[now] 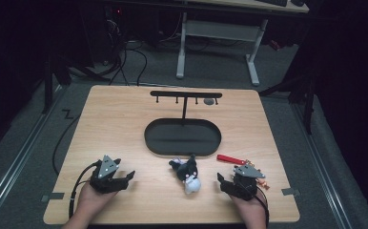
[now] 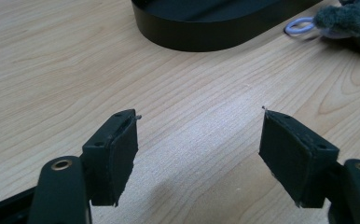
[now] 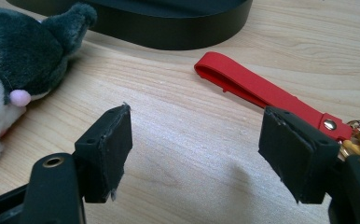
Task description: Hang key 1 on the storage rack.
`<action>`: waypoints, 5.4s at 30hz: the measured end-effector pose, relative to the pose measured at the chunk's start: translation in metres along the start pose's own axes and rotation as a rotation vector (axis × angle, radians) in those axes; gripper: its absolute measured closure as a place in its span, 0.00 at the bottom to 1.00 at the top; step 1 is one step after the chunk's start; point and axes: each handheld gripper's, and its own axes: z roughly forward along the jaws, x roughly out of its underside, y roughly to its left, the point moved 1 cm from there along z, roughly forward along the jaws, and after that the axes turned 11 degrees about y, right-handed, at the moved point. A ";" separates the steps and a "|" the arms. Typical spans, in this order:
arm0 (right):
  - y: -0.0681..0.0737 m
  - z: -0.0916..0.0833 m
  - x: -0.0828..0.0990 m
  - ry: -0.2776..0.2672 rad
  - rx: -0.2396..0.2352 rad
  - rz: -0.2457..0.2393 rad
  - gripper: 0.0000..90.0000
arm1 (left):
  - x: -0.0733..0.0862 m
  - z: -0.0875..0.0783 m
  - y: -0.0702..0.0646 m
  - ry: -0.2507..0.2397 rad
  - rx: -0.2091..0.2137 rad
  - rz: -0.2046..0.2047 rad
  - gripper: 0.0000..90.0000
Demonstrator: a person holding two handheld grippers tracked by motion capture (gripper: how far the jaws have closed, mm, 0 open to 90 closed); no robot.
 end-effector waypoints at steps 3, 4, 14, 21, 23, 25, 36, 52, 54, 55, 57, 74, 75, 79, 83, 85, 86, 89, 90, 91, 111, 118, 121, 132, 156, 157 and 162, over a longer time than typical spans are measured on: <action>-0.001 0.000 0.000 -0.002 -0.002 0.004 0.29 | 0.000 0.000 -0.001 0.002 0.000 0.005 0.32; -0.001 0.000 0.000 0.002 -0.005 0.005 0.29 | 0.000 0.000 -0.001 0.001 -0.001 0.007 0.32; 0.001 -0.004 -0.002 0.026 -0.031 -0.022 0.30 | -0.001 -0.002 0.000 -0.009 0.008 -0.020 0.31; -0.003 -0.009 -0.003 0.040 -0.050 -0.025 0.29 | -0.007 -0.007 -0.004 -0.012 0.044 -0.037 0.34; -0.004 -0.011 -0.003 0.050 -0.055 -0.031 0.30 | -0.012 -0.010 -0.004 -0.011 0.057 -0.026 0.33; -0.004 -0.013 -0.004 0.066 -0.065 -0.022 0.30 | -0.016 -0.013 -0.004 -0.004 0.057 -0.004 0.32; -0.005 -0.012 -0.008 0.126 -0.076 -0.036 0.28 | 0.001 -0.010 0.003 -0.013 0.018 0.011 0.34; 0.009 -0.010 -0.021 0.250 -0.093 -0.036 0.33 | 0.005 -0.005 -0.005 -0.004 0.044 0.081 0.33; 0.010 -0.008 -0.020 0.283 -0.086 -0.035 0.32 | 0.004 -0.006 -0.005 -0.010 0.052 0.077 0.33; 0.010 -0.008 -0.020 0.295 -0.089 -0.030 0.32 | 0.004 -0.007 -0.006 -0.017 0.057 0.074 0.33; 0.009 -0.007 -0.020 0.315 -0.079 -0.031 0.32 | 0.004 -0.008 -0.006 -0.021 0.053 0.078 0.33; 0.010 -0.009 -0.035 0.419 -0.105 -0.055 0.31 | 0.006 -0.010 -0.002 -0.017 0.055 0.072 0.33; 0.010 -0.009 -0.036 0.431 -0.105 -0.065 0.31 | 0.006 -0.010 -0.002 -0.016 0.055 0.073 0.33; 0.011 -0.009 -0.040 0.462 -0.105 -0.099 0.31 | 0.006 -0.009 -0.003 -0.015 0.060 0.077 0.33; 0.012 -0.009 -0.045 0.488 -0.111 -0.103 0.31 | 0.006 -0.009 -0.004 -0.014 0.060 0.079 0.33; 0.013 -0.009 -0.046 0.497 -0.115 -0.111 0.31 | 0.006 -0.008 -0.004 -0.013 0.059 0.080 0.33; 0.013 -0.009 -0.047 0.501 -0.114 -0.115 0.31 | 0.006 -0.008 -0.004 -0.012 0.060 0.080 0.33; 0.014 -0.009 -0.048 0.522 -0.119 -0.123 0.31 | 0.006 -0.008 -0.004 -0.009 0.059 0.083 0.33; 0.014 -0.009 -0.048 0.528 -0.116 -0.125 0.31 | 0.006 -0.008 -0.004 -0.009 0.060 0.084 0.33; 0.014 -0.009 -0.049 0.538 -0.120 -0.127 0.30 | 0.006 -0.008 -0.004 -0.008 0.062 0.083 0.33; -0.022 -0.037 -0.045 0.610 -0.094 -0.095 0.26 | 0.007 -0.006 -0.005 0.001 0.070 0.090 0.33; -0.048 -0.048 -0.040 0.626 -0.077 -0.068 0.24 | 0.006 -0.005 -0.006 0.006 0.072 0.095 0.33; -0.057 -0.051 -0.036 0.638 -0.071 -0.057 0.25 | 0.007 -0.005 -0.007 0.011 0.074 0.099 0.33; -0.080 -0.050 -0.022 0.682 -0.037 -0.036 0.30 | 0.007 -0.004 -0.007 0.014 0.072 0.100 0.33; -0.088 -0.024 -0.027 0.704 0.053 -0.056 0.56 | 0.008 -0.001 -0.008 0.040 0.078 0.116 0.33; -0.089 -0.023 -0.027 0.703 0.052 -0.055 0.56 | 0.008 -0.001 -0.008 0.038 0.078 0.114 0.33; -0.090 -0.020 -0.026 0.704 0.052 -0.051 0.57 | 0.008 -0.002 -0.007 0.039 0.079 0.115 0.33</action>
